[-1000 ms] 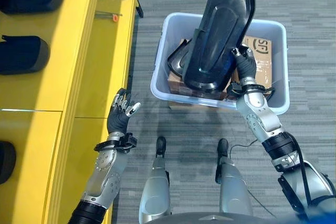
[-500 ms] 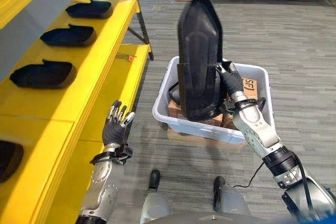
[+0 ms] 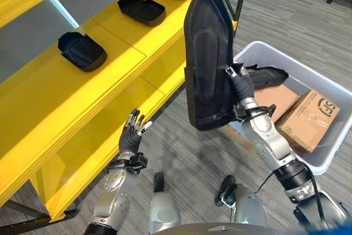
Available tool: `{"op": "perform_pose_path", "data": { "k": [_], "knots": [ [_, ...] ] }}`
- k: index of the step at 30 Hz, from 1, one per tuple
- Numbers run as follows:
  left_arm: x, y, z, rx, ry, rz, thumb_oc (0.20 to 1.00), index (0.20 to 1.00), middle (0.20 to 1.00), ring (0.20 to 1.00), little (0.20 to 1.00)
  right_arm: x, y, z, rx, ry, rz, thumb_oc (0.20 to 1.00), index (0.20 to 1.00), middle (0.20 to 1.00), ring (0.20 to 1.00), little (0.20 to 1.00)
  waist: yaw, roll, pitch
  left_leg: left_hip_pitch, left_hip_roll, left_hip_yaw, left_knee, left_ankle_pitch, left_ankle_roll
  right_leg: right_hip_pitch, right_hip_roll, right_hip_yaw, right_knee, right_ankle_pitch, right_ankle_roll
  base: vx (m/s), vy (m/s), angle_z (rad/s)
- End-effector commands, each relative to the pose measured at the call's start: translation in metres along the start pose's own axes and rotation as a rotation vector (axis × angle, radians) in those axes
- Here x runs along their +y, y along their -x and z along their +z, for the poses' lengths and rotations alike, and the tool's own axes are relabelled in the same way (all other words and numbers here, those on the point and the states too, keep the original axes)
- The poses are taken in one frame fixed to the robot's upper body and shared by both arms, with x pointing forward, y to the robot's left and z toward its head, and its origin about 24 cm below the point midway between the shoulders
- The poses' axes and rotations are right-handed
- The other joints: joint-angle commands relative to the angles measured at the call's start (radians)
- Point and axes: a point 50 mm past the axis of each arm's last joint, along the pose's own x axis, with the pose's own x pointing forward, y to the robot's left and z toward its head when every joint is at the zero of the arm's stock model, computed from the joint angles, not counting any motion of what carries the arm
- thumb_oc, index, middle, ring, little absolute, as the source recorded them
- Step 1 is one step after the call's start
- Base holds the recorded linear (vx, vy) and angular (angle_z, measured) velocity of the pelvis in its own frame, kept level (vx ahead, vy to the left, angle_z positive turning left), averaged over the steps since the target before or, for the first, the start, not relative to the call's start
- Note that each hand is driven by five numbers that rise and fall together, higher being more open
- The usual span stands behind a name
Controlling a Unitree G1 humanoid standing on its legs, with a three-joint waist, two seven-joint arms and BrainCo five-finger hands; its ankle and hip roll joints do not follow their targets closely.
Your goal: Move parts from the plastic box to the shelf.
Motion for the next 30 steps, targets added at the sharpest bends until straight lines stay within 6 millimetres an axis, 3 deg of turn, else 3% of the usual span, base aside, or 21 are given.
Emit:
{"op": "perform_pose_path", "data": {
  "k": [1,5,10,11,13,14,15,17,18,20,23,30],
  "knots": [
    [0.009,0.006,0.034,-0.144,-0.088,-0.026,1.0,1.0,1.0,1.0,1.0,0.02,-0.011,0.036,-0.188,-0.055,0.08,0.2,0.2,0.2,0.2,0.2,0.015,-0.038,-0.064,-0.047,-0.021,-0.025,0.005,0.041,0.035,0.226,-0.117,0.092,-0.253,0.153,0.152,0.07,0.182,0.28],
    [0.014,0.002,0.046,-0.192,-0.135,-0.004,1.0,1.0,1.0,1.0,1.0,0.022,-0.013,0.04,-0.21,-0.052,0.07,0.2,0.2,0.2,0.2,0.2,0.051,-0.088,-0.074,-0.142,-0.097,-0.053,0.147,-0.049,0.055,0.299,-0.155,0.056,-0.404,0.281,0.199,0.06,0.231,0.29],
    [0.014,-0.004,0.051,-0.206,-0.205,-0.021,1.0,1.0,1.0,1.0,1.0,0.018,-0.007,0.036,-0.203,-0.084,0.05,0.2,0.2,0.2,0.2,0.2,0.052,-0.11,-0.106,-0.171,-0.177,-0.081,0.166,-0.084,0.107,0.311,-0.169,0.116,-0.401,0.349,0.2,0.11,0.219,0.33],
    [0.013,-0.007,0.053,-0.209,-0.216,-0.029,1.0,1.0,1.0,1.0,1.0,0.016,-0.004,0.036,-0.204,-0.089,0.043,0.2,0.2,0.2,0.2,0.2,0.033,-0.109,-0.114,-0.165,-0.199,-0.1,0.142,-0.076,0.121,0.296,-0.149,0.188,-0.378,0.371,0.186,0.15,0.203,0.34],
    [0.01,-0.012,0.052,-0.208,-0.227,-0.045,1.0,1.0,1.0,1.0,1.0,0.016,-0.002,0.034,-0.198,-0.093,0.056,0.2,0.2,0.2,0.2,0.2,-0.012,-0.095,-0.124,-0.135,-0.234,-0.142,0.071,-0.051,0.134,0.233,-0.058,0.374,-0.334,0.354,0.158,0.2,0.262,1.11],
    [0.007,-0.015,0.05,-0.197,-0.24,-0.059,1.0,1.0,1.0,1.0,1.0,0.014,0.004,0.03,-0.177,-0.105,0.07,0.2,0.2,0.2,0.2,0.2,-0.05,-0.09,-0.128,-0.094,-0.246,-0.173,-0.001,-0.021,0.145,0.193,0.083,0.477,-0.3,0.208,0.119,0.25,0.271,1.31],
    [0.005,-0.015,0.049,-0.195,-0.243,-0.066,1.0,1.0,1.0,1.0,1.0,0.015,0.005,0.029,-0.172,-0.116,0.08,0.2,0.2,0.2,0.2,0.2,-0.056,-0.088,-0.13,-0.076,-0.249,-0.182,-0.02,-0.015,0.151,0.166,0.14,0.494,-0.278,0.156,0.108,0.24,0.211,0.93],
    [0.003,-0.014,0.048,-0.196,-0.227,-0.065,1.0,1.0,1.0,1.0,1.0,0.015,0.008,0.026,-0.163,-0.133,0.08,0.2,0.2,0.2,0.2,0.2,-0.067,-0.096,-0.131,-0.037,-0.258,-0.195,-0.069,0.001,0.156,0.14,0.209,0.508,-0.32,0.136,0.096,0.15,0.018,0.43],
    [0.003,-0.014,0.047,-0.196,-0.227,-0.065,1.0,1.0,1.0,1.0,1.0,0.015,0.008,0.026,-0.162,-0.133,0.08,0.2,0.2,0.2,0.2,0.2,-0.067,-0.096,-0.13,-0.034,-0.257,-0.196,-0.072,0.0,0.156,0.143,0.21,0.507,-0.32,0.135,0.095,0.11,-0.04,0.19],
    [0.0,-0.014,0.044,-0.197,-0.197,-0.056,1.0,1.0,1.0,1.0,1.0,0.018,0.004,0.028,-0.167,-0.135,0.091,0.2,0.2,0.2,0.2,0.2,-0.079,-0.108,-0.111,-0.002,-0.273,-0.22,-0.069,-0.009,0.154,0.085,0.272,0.555,-0.371,0.165,0.095,0.11,-0.076,0.27],
    [0.002,-0.006,0.036,-0.171,-0.166,-0.047,1.0,1.0,1.0,1.0,1.0,0.009,0.011,0.026,-0.154,-0.121,0.091,0.2,0.2,0.2,0.2,0.2,-0.081,-0.127,-0.13,0.022,-0.284,-0.239,-0.046,-0.029,0.144,0.159,0.269,0.559,-0.433,0.177,0.082,0.14,-0.179,0.4],
    [0.003,0.003,0.026,-0.121,-0.146,-0.054,1.0,1.0,1.0,1.0,1.0,0.002,0.015,0.024,-0.138,-0.101,0.076,0.2,0.2,0.2,0.2,0.2,-0.081,-0.121,-0.184,0.069,-0.251,-0.254,-0.08,-0.029,0.119,0.23,0.274,0.509,-0.483,0.164,0.065,0.1,-0.129,0.24]
  ]
}}
